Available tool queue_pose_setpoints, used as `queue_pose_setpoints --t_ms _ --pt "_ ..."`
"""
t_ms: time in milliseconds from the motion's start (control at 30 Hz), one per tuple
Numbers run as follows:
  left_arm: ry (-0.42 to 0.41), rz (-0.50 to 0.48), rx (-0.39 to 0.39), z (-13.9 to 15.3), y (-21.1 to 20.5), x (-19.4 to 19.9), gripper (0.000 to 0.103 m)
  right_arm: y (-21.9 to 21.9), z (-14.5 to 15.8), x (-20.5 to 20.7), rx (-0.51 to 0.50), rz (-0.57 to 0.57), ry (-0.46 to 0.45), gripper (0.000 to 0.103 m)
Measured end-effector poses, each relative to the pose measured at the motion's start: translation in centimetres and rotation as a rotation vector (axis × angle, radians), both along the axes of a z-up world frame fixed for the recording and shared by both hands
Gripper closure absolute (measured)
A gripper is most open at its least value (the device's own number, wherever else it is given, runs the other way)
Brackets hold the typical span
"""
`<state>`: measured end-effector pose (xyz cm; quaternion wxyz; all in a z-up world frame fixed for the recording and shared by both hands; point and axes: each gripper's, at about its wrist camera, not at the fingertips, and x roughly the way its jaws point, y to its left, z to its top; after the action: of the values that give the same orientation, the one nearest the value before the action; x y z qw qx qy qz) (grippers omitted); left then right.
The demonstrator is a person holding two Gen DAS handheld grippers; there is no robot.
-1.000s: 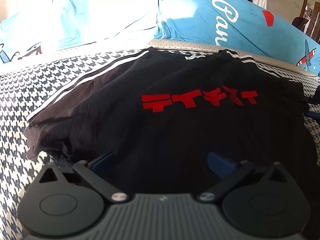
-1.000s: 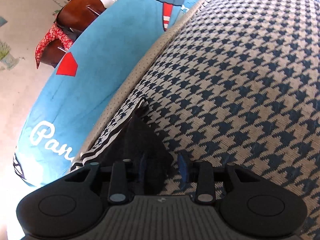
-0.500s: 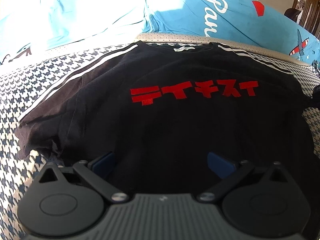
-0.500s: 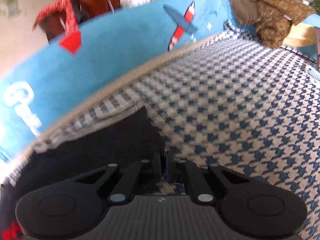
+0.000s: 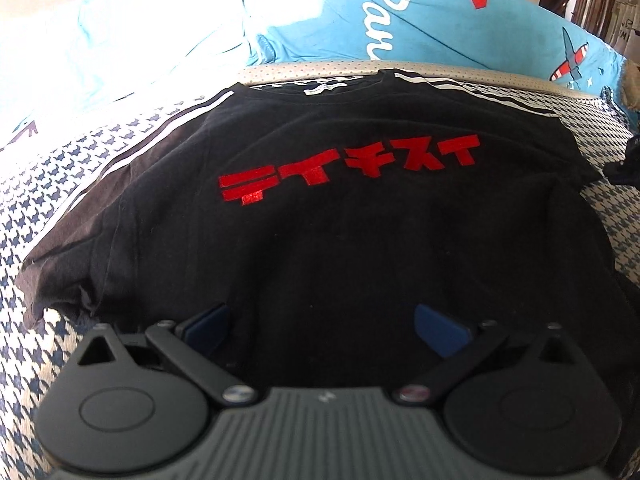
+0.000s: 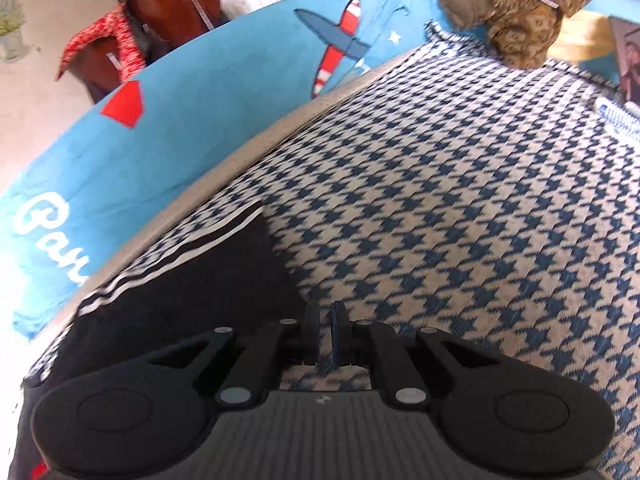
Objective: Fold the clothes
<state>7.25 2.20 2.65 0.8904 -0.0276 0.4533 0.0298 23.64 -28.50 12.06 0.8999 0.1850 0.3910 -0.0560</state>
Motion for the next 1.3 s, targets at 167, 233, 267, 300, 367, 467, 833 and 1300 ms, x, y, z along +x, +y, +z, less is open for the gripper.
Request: queue_pose_setpoints --t_ms 167,233,267,300,367,467,833,1300 --pt "-0.015 -0.015 0.015 -0.3 -0.6 -0.5 0.0 0.5 0.4 -2.3 -0.003 0.09 0.019 0.09" --pt "-0.019 -0.02 0.025 -0.5 -0.7 -0.8 0.0 0.6 0.6 -3.4 0.011 0.121 0.018 0.086" --pt "-0.024 -0.024 0.03 -0.5 -0.8 -1.1 0.0 0.6 0.6 -4.0 0.015 0.135 0.019 0.084" --pt "-0.028 -0.028 0.035 -0.5 -0.8 -1.4 0.0 0.7 0.6 -4.5 0.016 0.147 0.023 0.083" --pt "-0.037 -0.036 0.045 -0.6 -1.0 -2.0 0.0 0.8 0.6 -5.6 0.017 0.166 0.028 0.082" --pt "-0.046 -0.045 0.05 -0.6 -1.1 -3.2 0.0 0.6 0.7 -7.5 0.018 0.182 0.026 0.076" --pt "-0.093 -0.026 -0.005 0.0 -1.6 -8.9 0.0 -1.0 0.7 -14.5 0.03 0.207 0.01 0.068" --pt "-0.126 -0.05 -0.014 0.5 -2.4 -14.8 0.0 -2.6 -1.3 -19.2 0.122 0.19 0.046 0.057"
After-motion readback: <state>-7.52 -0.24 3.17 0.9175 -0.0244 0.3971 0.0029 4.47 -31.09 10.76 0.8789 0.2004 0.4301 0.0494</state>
